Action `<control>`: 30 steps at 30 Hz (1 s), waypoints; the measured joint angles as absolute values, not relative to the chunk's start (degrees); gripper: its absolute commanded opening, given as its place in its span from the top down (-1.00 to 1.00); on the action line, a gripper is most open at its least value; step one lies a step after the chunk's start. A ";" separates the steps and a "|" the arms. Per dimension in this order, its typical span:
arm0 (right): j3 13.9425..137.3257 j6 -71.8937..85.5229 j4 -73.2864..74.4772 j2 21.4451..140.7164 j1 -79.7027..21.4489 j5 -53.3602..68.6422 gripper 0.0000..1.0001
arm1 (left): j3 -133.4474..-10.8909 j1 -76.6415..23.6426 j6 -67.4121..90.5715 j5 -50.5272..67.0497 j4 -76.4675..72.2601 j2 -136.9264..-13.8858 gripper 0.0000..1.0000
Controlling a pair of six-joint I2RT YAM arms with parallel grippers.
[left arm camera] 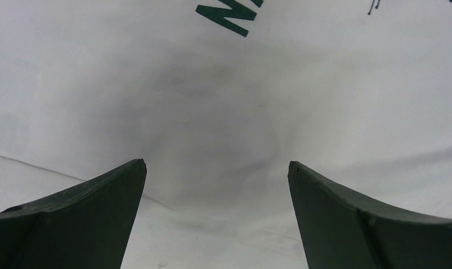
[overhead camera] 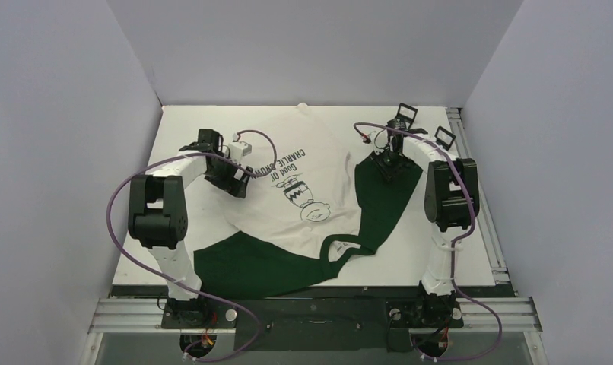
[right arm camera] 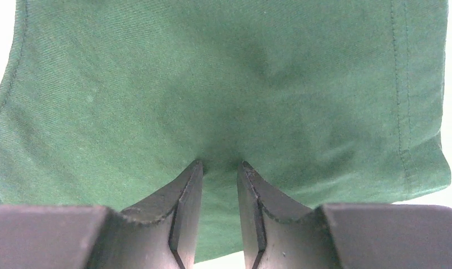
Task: Remove the brooch from the garment
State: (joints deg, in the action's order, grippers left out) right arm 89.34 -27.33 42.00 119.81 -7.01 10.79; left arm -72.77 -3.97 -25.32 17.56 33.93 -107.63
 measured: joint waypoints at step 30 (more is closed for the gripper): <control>88.12 -26.76 47.94 108.16 -0.97 13.82 -0.05 | -81.30 3.57 -23.24 17.80 33.65 -111.83 -0.92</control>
